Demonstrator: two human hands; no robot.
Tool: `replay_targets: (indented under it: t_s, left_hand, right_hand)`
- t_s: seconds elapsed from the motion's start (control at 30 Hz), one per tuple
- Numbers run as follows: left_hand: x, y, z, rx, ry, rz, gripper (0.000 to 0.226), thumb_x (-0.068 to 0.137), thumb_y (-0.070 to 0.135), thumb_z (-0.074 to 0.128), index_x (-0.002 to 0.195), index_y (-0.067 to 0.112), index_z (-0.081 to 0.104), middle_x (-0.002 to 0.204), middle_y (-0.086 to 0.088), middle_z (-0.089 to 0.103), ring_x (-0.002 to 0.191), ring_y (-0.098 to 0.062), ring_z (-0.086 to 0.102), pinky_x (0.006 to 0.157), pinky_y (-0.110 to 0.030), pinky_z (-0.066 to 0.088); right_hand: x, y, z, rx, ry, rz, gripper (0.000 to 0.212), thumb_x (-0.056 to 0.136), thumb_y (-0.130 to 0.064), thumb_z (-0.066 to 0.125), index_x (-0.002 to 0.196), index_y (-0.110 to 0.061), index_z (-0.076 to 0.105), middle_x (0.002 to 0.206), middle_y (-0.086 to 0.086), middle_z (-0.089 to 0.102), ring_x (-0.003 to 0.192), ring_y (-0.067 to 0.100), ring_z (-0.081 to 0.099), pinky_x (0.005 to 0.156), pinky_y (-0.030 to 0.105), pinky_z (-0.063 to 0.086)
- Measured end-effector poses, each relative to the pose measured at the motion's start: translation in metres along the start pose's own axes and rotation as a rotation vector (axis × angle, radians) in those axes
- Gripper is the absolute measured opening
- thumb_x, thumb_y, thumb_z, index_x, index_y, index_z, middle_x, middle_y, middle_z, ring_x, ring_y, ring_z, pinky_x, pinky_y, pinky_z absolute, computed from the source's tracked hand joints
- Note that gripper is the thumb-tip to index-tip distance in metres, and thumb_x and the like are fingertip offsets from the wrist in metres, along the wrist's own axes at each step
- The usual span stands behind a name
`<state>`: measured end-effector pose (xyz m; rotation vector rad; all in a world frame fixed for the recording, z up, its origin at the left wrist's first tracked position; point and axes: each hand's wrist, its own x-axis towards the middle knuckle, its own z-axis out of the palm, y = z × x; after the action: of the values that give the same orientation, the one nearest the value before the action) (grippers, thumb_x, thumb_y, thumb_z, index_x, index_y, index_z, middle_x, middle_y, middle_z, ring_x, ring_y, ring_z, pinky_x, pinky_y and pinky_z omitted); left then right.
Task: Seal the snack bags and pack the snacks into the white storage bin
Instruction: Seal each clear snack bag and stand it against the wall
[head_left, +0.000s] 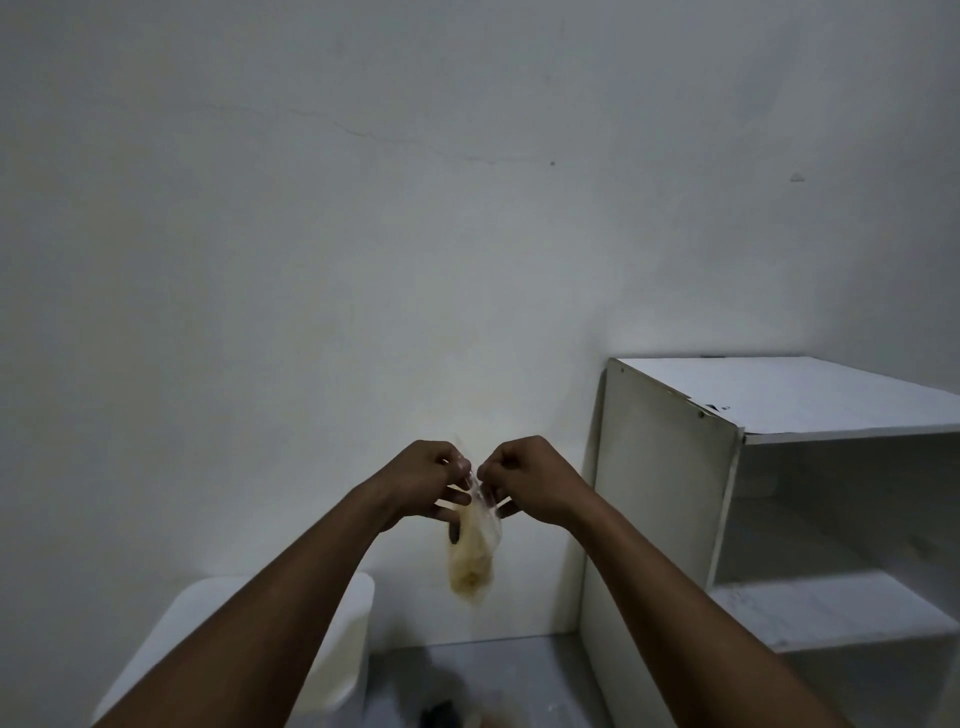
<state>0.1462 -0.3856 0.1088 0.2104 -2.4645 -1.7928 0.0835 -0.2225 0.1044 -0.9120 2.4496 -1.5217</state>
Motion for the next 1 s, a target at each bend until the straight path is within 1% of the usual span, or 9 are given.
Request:
replay_targets:
  t_s: [0.13, 0.23, 0.4, 0.5, 0.6, 0.67, 0.77, 0.9, 1.0]
  left_hand:
    - [-0.002, -0.001, -0.002, 0.032, 0.008, 0.007, 0.021, 0.101, 0.014, 0.046, 0.085, 0.010, 0.060, 0.107, -0.018, 0.070, 0.090, -0.023, 0.071, 0.075, -0.037, 0.059]
    - [-0.006, -0.001, -0.005, 0.014, -0.005, 0.007, 0.021, 0.101, 0.011, 0.046, 0.085, 0.009, 0.059, 0.106, -0.018, 0.068, 0.088, -0.026, 0.071, 0.067, -0.033, 0.060]
    - [-0.011, 0.002, -0.008, -0.028, 0.003, -0.003, 0.016, 0.097, 0.005, 0.051, 0.086, 0.003, 0.063, 0.109, -0.024, 0.069, 0.097, -0.040, 0.071, 0.071, -0.042, 0.062]
    - [-0.011, 0.005, -0.008, -0.064, 0.061, -0.005, 0.016, 0.096, 0.004, 0.052, 0.092, -0.006, 0.064, 0.104, -0.025, 0.070, 0.084, -0.037, 0.075, 0.060, -0.035, 0.060]
    - [-0.007, 0.006, -0.011, -0.119, 0.112, -0.002, 0.019, 0.092, 0.001, 0.052, 0.093, -0.013, 0.064, 0.100, -0.026, 0.071, 0.075, -0.032, 0.075, 0.067, -0.039, 0.063]
    - [-0.005, 0.004, -0.012, -0.154, 0.135, -0.012, 0.018, 0.092, 0.002, 0.055, 0.094, -0.013, 0.065, 0.102, -0.027, 0.070, 0.078, -0.032, 0.075, 0.069, -0.040, 0.063]
    - [-0.005, -0.006, -0.011, -0.131, 0.149, -0.020, 0.025, 0.096, 0.019, 0.059, 0.102, -0.004, 0.066, 0.105, -0.020, 0.071, 0.089, -0.029, 0.074, 0.070, -0.039, 0.063]
    - [-0.004, -0.033, -0.018, -0.052, 0.275, 0.034, 0.030, 0.091, 0.035, 0.068, 0.106, 0.010, 0.064, 0.105, -0.009, 0.069, 0.098, -0.025, 0.069, 0.081, -0.044, 0.061]
    - [-0.004, -0.059, -0.018, -0.026, 0.207, -0.008, 0.037, 0.090, 0.033, 0.069, 0.123, 0.021, 0.055, 0.115, -0.006, 0.062, 0.107, -0.025, 0.062, 0.088, -0.043, 0.054]
  right_hand:
    - [-0.003, 0.000, 0.005, 0.064, 0.003, 0.010, 0.018, 0.095, -0.003, 0.054, 0.093, 0.009, 0.067, 0.071, 0.010, 0.068, 0.058, 0.014, 0.069, 0.060, 0.026, 0.058]
    - [-0.004, 0.001, 0.008, 0.134, 0.001, 0.014, 0.017, 0.095, -0.003, 0.055, 0.094, 0.011, 0.065, 0.071, 0.011, 0.069, 0.060, 0.016, 0.069, 0.063, 0.029, 0.060]
    - [-0.006, 0.002, 0.011, 0.163, 0.006, 0.011, 0.015, 0.094, -0.005, 0.058, 0.091, 0.007, 0.066, 0.074, 0.013, 0.070, 0.063, 0.018, 0.071, 0.068, 0.034, 0.062]
    - [-0.008, 0.004, 0.015, 0.153, 0.016, 0.006, 0.023, 0.097, -0.027, 0.061, 0.088, -0.007, 0.068, 0.083, 0.007, 0.074, 0.074, 0.016, 0.074, 0.071, 0.035, 0.062]
    - [-0.016, 0.006, 0.020, 0.015, 0.030, -0.032, 0.039, 0.081, -0.058, 0.069, 0.092, -0.021, 0.070, 0.087, -0.006, 0.076, 0.083, 0.006, 0.072, 0.071, 0.024, 0.058]
    - [-0.017, 0.012, 0.025, -0.130, 0.076, -0.078, 0.027, 0.080, -0.046, 0.075, 0.095, -0.024, 0.071, 0.087, -0.010, 0.075, 0.081, 0.001, 0.070, 0.070, 0.022, 0.055]
    - [-0.015, 0.019, 0.029, -0.162, 0.209, -0.082, 0.007, 0.089, -0.028, 0.067, 0.090, -0.023, 0.071, 0.080, -0.006, 0.074, 0.075, 0.007, 0.069, 0.073, 0.035, 0.059]
    - [-0.017, 0.023, 0.027, 0.038, 0.242, -0.004, 0.011, 0.092, -0.018, 0.062, 0.090, -0.018, 0.073, 0.080, -0.002, 0.076, 0.076, 0.012, 0.072, 0.074, 0.037, 0.059]
    - [-0.017, 0.029, 0.025, 0.133, 0.241, 0.044, 0.016, 0.093, -0.007, 0.057, 0.093, -0.013, 0.072, 0.084, 0.004, 0.076, 0.077, 0.018, 0.072, 0.071, 0.038, 0.060]
